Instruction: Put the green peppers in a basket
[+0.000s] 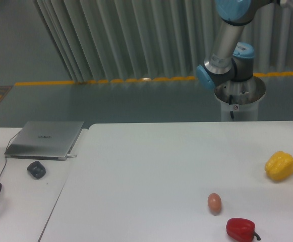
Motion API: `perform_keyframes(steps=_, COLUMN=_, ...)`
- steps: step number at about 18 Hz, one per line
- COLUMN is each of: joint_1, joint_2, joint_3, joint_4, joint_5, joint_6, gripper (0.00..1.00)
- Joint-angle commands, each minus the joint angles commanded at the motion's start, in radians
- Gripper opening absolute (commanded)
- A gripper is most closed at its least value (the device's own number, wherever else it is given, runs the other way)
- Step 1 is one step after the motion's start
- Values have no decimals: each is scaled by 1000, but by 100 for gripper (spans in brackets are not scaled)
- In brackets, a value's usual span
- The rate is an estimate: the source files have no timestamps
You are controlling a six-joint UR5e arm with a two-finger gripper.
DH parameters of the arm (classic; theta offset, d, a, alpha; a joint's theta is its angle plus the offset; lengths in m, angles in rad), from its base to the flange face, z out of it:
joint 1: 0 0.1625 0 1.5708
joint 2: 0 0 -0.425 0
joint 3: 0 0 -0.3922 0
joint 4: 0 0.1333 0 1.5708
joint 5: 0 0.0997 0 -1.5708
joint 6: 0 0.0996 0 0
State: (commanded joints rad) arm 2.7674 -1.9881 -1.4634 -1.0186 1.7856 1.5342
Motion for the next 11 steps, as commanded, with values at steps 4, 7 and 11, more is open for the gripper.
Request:
perform_keyframes(steps=4, joint_1=-54, joint_2=21, joint_3=-11, joint_4=-2, joint_5=-3, joint_6=-34, gripper=100)
perform_keyframes(steps=7, joint_1=-101, joint_2=35, joint_3=-11, joint_4=-11, joint_5=-5, joint_6=-34, gripper=100)
perform_keyframes(steps=11, joint_1=-150, joint_2=45, joint_3=-11, joint_4=-18, joint_5=-6, joint_6=-34, gripper=100)
